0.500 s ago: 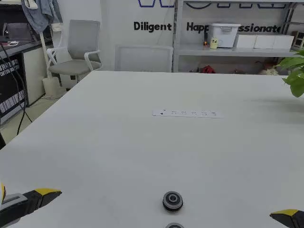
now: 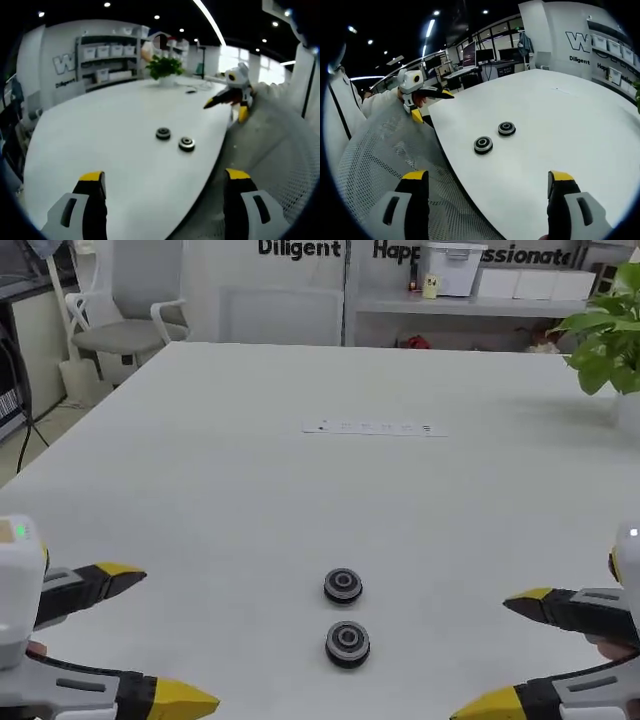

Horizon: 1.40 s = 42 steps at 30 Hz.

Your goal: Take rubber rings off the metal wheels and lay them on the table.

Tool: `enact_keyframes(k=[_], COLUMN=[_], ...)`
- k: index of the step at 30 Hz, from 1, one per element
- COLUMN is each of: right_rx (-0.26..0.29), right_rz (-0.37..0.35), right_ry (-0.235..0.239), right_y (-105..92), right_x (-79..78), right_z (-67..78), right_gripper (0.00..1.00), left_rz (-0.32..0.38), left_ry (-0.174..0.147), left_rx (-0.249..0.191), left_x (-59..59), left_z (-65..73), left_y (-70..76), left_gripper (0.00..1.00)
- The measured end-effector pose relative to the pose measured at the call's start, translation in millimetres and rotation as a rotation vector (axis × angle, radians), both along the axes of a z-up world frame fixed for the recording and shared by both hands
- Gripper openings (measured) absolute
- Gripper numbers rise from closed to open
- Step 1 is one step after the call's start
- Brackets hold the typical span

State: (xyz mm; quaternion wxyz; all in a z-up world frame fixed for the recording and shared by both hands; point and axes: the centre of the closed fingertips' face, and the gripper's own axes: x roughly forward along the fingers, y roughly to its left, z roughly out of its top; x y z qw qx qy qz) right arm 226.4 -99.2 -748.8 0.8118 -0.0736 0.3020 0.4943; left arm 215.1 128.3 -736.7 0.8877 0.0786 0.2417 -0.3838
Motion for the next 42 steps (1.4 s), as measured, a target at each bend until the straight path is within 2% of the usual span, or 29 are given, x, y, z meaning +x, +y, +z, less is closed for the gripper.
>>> enact_keyframes(k=[15,30,32,37,42], right_rx=[0.018,0.017,0.023,0.046,0.046], right_rz=[0.004,0.007,0.004,0.001,-0.001], right_ry=[0.009,0.020,0.018,0.022,0.031], right_y=[-2.7,-6.7,-6.5,-4.4,-5.2], right_x=[3.3,7.3,8.0,6.2,4.7], right_z=[-0.7,-3.9,-2.9,-1.8,-5.8], right_gripper=[0.95,0.95,0.95,0.95,0.94], left_rz=[0.013,0.007,0.009,0.012,0.016], left_ry=[0.003,-0.001,-0.001,-0.005,-0.012], left_rx=[0.001,0.021,0.039,0.027,0.022], left_x=[2.4,5.1,4.6,5.6,6.7], left_z=[-0.4,-0.7,-1.8,1.1,2.8], left_y=[1.7,3.1,5.0,4.6,5.4], left_gripper=[1.00,1.00,1.00,1.00,1.00])
